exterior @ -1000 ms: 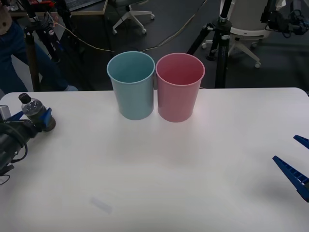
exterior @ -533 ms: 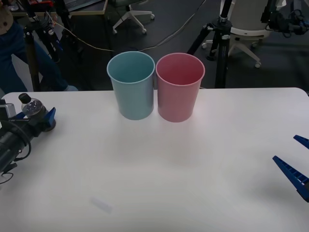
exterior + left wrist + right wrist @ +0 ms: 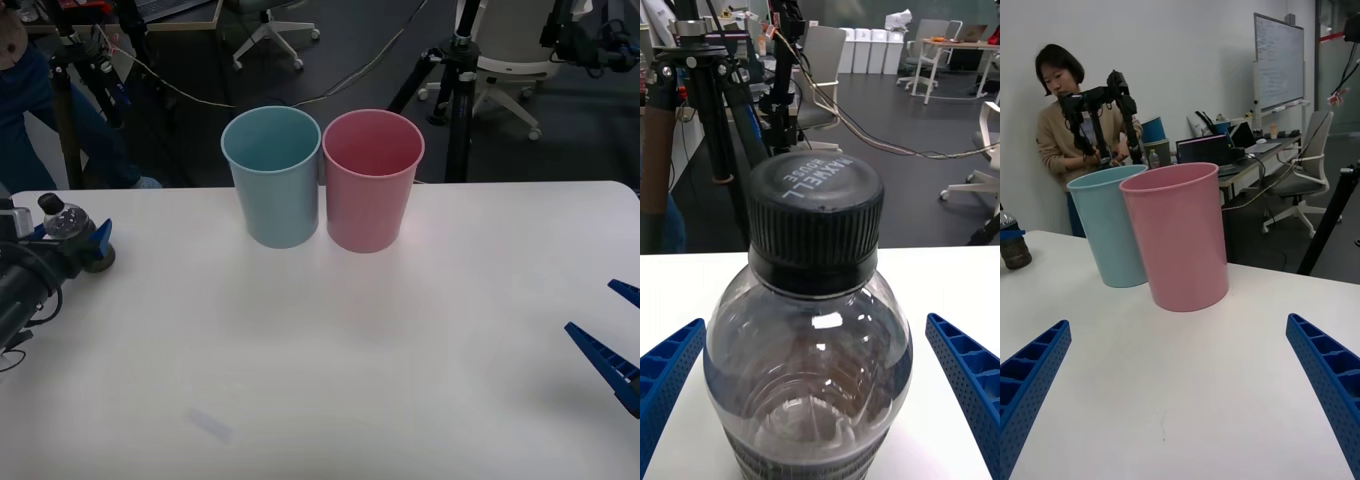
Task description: Grasp the object on the table and drop it into the matching bin: aluminum can to the light blue bin, PET bottle to the pink bin.
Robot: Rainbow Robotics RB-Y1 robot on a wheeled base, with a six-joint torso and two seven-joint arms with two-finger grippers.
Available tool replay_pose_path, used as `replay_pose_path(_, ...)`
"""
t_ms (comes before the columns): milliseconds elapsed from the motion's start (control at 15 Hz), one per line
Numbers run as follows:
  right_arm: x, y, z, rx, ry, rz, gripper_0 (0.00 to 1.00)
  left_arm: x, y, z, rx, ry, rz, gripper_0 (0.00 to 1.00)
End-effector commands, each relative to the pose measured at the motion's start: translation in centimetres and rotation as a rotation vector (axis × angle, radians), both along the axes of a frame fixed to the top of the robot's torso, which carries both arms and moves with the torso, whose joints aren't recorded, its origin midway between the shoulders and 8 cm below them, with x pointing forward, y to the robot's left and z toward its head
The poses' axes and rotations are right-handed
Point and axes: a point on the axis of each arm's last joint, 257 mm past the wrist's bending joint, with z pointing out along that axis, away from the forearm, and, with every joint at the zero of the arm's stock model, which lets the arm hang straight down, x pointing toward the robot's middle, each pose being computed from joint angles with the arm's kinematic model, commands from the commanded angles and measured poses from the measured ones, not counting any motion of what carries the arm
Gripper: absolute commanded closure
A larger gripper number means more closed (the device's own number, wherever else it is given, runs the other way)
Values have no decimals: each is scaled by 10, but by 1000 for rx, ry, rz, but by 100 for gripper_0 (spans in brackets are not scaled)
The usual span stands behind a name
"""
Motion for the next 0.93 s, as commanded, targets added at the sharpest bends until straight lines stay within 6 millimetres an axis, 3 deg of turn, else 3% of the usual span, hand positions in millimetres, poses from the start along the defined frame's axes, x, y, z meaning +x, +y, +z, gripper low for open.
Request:
replay_pose_path(67,0,0,0,0,0,0,0,2,1,2,11,-2,3,0)
replay_pose_path(267,0,0,0,0,0,0,0,4,2,4,19,-5,9,0)
replay_pose_path(333,0,0,0,0,0,0,0,4,2,4,22,-5,8,32)
replay_pose_path(400,0,0,0,0,0,0,0,4,7,2,25,1,25,100)
replay_pose_path(933,0,0,0,0,0,0,0,6,4,6,24,-7,17,100)
